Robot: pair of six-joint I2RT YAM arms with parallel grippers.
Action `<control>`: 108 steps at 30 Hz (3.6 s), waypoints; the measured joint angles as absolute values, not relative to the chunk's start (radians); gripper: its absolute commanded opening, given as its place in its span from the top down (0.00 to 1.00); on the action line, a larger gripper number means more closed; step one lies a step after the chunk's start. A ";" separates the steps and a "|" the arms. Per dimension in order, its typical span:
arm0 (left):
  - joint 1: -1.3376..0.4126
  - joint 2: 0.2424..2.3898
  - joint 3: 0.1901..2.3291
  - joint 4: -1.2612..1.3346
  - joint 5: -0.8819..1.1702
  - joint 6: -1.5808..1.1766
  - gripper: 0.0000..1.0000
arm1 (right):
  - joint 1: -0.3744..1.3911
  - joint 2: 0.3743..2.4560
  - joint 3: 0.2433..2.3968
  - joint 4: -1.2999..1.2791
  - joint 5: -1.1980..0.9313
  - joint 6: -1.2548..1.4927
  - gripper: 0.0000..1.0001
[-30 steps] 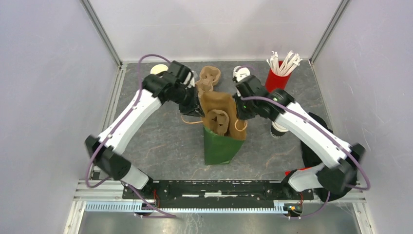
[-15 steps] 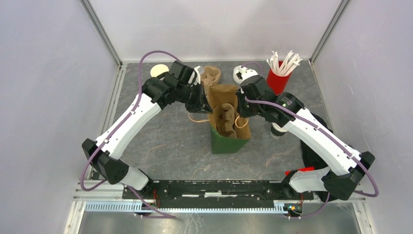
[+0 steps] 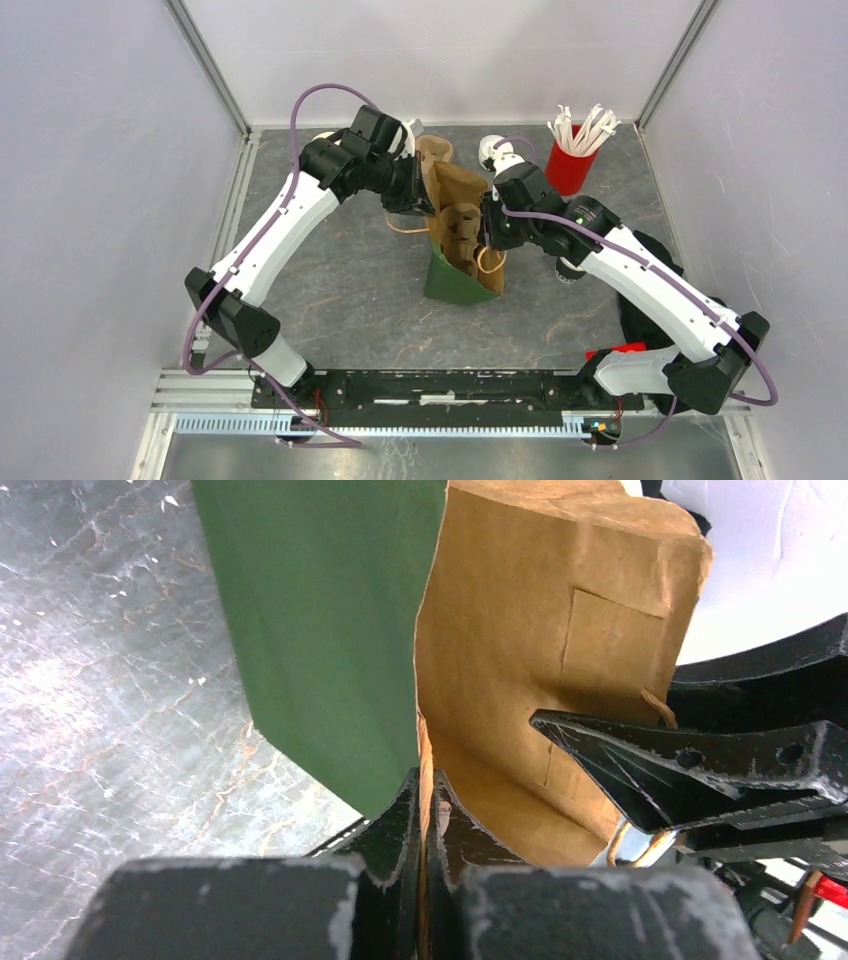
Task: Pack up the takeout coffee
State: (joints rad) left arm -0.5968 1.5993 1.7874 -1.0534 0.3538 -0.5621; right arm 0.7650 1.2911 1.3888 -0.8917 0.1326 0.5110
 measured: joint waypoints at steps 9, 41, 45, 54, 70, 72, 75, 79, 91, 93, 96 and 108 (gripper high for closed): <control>-0.595 1.499 1.663 -0.895 0.386 -0.493 0.98 | 0.781 1.217 1.378 -0.860 0.107 0.511 0.67; -0.578 1.592 1.857 -1.192 0.477 -0.463 0.51 | 0.781 1.243 1.682 -0.929 0.161 0.327 0.02; -0.579 1.670 2.009 -1.326 0.359 -0.459 0.13 | 0.781 1.237 1.679 -0.947 0.206 0.304 0.02; -0.581 1.493 1.941 -1.410 0.110 -0.606 0.00 | 0.776 1.193 1.655 -0.965 0.305 0.286 0.02; -0.771 1.492 1.774 -1.345 -0.108 -0.781 0.58 | 0.760 1.151 1.599 -1.086 0.546 0.278 0.02; -0.770 1.507 1.785 -1.343 -0.122 -0.776 0.68 | 0.726 1.150 1.565 -1.100 0.564 0.271 0.02; -0.770 1.534 1.804 -1.333 -0.122 -0.754 0.80 | 0.624 1.151 1.472 -1.097 0.539 0.257 0.02; -0.770 1.557 1.806 -1.330 -0.121 -0.702 0.85 | 0.392 1.164 1.297 -1.075 0.424 0.233 0.02; -0.768 1.626 1.899 -1.358 -0.125 -0.410 0.98 | 0.098 1.203 1.187 -0.973 0.174 0.121 0.02; -0.767 1.626 1.899 -1.356 -0.119 -0.387 0.98 | 0.089 1.214 1.174 -0.957 0.153 0.104 0.02; -0.765 1.626 1.899 -1.353 -0.107 -0.372 0.98 | 0.090 1.239 1.151 -0.937 0.121 0.080 0.02; -0.763 1.626 1.899 -1.351 -0.069 -0.371 0.96 | 0.068 1.294 1.129 -0.896 0.102 0.046 0.05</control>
State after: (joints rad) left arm -0.7631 1.6260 1.8992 -1.3506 -0.0689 -0.3714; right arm 0.0685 1.2942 1.1286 -0.8963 0.1020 0.0463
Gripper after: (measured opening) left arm 0.039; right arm 0.953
